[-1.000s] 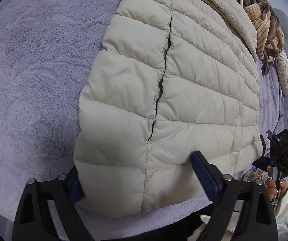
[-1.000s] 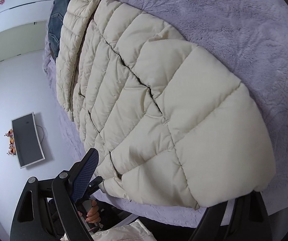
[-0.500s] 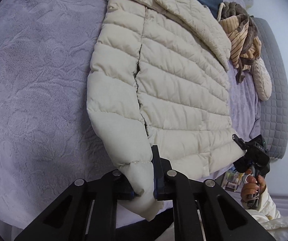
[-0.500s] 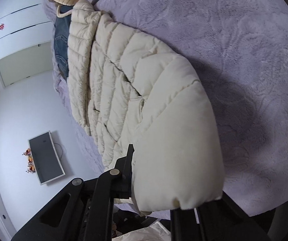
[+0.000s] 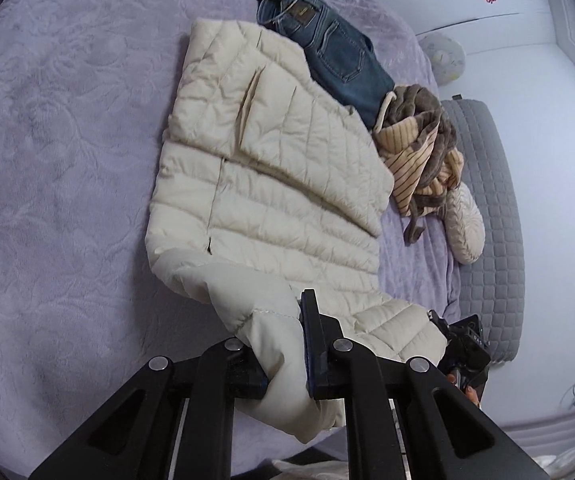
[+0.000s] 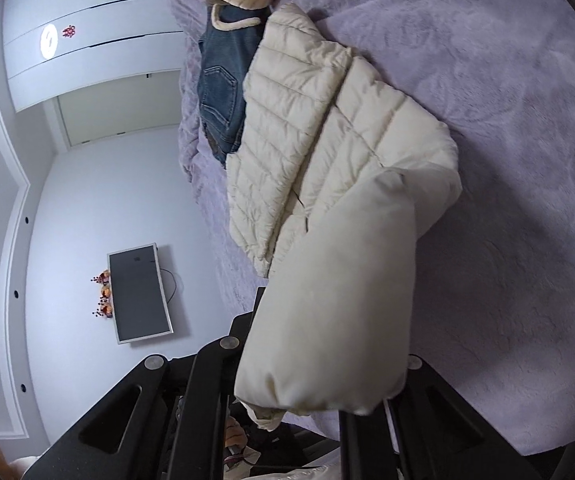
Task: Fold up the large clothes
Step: 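Lift the hem with both tools and fold it toward the collar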
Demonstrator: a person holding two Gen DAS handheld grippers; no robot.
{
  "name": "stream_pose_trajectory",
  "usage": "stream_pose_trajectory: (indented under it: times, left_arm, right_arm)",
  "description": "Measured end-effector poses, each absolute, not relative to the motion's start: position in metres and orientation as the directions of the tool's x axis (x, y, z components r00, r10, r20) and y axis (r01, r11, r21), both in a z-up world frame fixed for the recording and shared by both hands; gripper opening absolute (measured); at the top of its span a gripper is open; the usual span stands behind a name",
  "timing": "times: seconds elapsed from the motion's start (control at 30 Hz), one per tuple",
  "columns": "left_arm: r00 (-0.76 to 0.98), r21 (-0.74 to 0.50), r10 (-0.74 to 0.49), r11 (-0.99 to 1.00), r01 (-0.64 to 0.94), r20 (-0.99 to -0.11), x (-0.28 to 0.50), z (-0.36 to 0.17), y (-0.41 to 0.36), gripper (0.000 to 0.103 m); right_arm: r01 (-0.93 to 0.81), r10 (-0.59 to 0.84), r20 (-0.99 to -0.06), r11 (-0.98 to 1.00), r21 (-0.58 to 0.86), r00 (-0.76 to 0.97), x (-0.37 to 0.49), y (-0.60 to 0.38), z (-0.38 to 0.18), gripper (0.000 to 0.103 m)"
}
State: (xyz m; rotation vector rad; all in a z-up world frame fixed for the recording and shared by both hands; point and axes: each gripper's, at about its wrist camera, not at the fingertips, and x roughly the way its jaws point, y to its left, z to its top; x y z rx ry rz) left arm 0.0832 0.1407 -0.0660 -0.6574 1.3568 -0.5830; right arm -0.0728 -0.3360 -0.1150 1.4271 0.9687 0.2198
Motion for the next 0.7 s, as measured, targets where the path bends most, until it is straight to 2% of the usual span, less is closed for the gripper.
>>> stream_pose_trajectory:
  times: [0.37,0.5,0.7]
  left_arm:
    - [0.279,-0.728,-0.708,0.684,0.042,-0.649,0.175,-0.024,0.128,0.014]
    - [0.309,-0.691,-0.670,0.721,0.052,-0.675,0.216,-0.023,0.120,0.014]
    - [0.297,-0.642,-0.625,0.765,0.048,-0.722,0.270,-0.056,0.104,0.014]
  right_arm:
    - [0.258,0.682,-0.373,0.270,0.928,0.629,0.029,-0.354,-0.067,0.014]
    - [0.225,0.689,-0.398,0.332,0.916,0.605,0.080,-0.361,-0.056,0.014]
    - [0.221,0.667,-0.489,0.448,0.866,0.562,0.154,-0.366,-0.059,0.014]
